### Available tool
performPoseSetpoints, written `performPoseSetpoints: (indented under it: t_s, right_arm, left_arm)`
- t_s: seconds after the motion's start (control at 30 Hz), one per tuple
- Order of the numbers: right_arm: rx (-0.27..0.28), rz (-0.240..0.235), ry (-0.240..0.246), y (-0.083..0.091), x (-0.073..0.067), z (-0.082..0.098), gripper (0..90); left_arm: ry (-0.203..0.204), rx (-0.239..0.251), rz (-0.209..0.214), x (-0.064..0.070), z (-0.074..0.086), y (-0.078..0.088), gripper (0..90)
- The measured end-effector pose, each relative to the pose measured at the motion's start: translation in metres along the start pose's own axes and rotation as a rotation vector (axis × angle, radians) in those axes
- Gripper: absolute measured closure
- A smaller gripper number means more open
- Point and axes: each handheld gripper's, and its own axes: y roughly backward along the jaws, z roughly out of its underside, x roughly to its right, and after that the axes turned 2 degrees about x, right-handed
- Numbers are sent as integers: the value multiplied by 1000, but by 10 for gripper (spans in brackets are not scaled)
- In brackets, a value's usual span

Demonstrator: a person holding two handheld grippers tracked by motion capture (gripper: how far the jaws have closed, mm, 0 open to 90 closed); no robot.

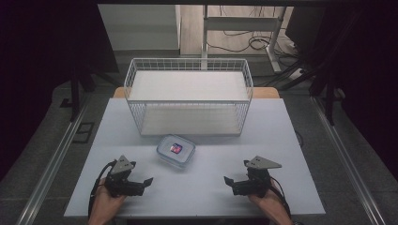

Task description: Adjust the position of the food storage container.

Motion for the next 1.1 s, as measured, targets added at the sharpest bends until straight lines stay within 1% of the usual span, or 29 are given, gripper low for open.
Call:
performPoseSetpoints:
  t_s: [0.07,0.13,0.17,0.2,0.23,0.27,0.33,0.4,0.47,0.6,0.67,0.7,0.73,0.77,0.8,0.87,0.9,0.93,0.97,1.03,1.1]
  right_arm:
    - [-26,13,14,-2,0,1,0]
    - [-46,23,43,-4,-2,2,0]
    - [-46,23,43,-4,-2,2,0]
    - [-47,16,57,-5,-4,2,0]
    - [-43,13,63,-5,-5,1,0]
    - [-43,13,63,-5,-5,1,0]
    - [-55,-3,68,-6,-6,1,0]
    - [-61,-8,67,-7,-5,1,0]
    - [-65,-18,54,-7,-4,1,0]
    - [-56,-34,37,-5,-4,-1,0]
    - [-56,-37,34,-5,-5,-2,0]
    - [-56,-37,34,-5,-5,-2,0]
    - [-62,-37,38,-6,-5,-2,0]
    - [-62,-37,38,-6,-5,-2,0]
    - [-69,-41,35,-6,-4,-3,0]
    - [-74,-40,34,-7,-4,-3,0]
    - [-74,-40,34,-7,-4,-3,0]
    - [-75,-36,35,-8,-5,-4,0]
    - [-75,-36,35,-8,-5,-4,0]
    - [-74,-33,42,-10,-6,-5,14]
    - [-71,-35,51,-11,-7,-7,26]
  left_arm:
    - [10,-25,-1,-1,0,-2,69]
    - [15,-37,4,-2,0,-3,58]
    - [15,-37,4,-2,0,-3,52]
    - [19,-43,12,-2,-1,-4,45]
    - [16,-37,16,-2,-1,-4,44]
    - [16,-37,16,-2,-1,-4,45]
    - [33,-32,25,-3,-2,-4,49]
    - [30,-27,23,-4,-3,-4,61]
    - [26,-18,25,-5,-4,-3,76]
    - [25,3,36,-8,-7,-2,156]
    - [41,15,55,-12,-8,-3,209]
    - [41,15,55,-12,-8,-3,243]
    - [57,23,65,-18,-10,-4,279]
    - [57,23,65,-18,-10,-4,319]
    - [75,30,65,-25,-11,-6,354]
    - [90,38,64,-31,-13,-8,424]
    - [90,38,64,-31,-13,-8,460]
    - [91,37,72,-36,-16,-12,495]
    - [91,37,72,-36,-16,-12,530]
    - [72,19,64,-39,-21,-20,605]
    - [56,14,54,-41,-25,-24,679]
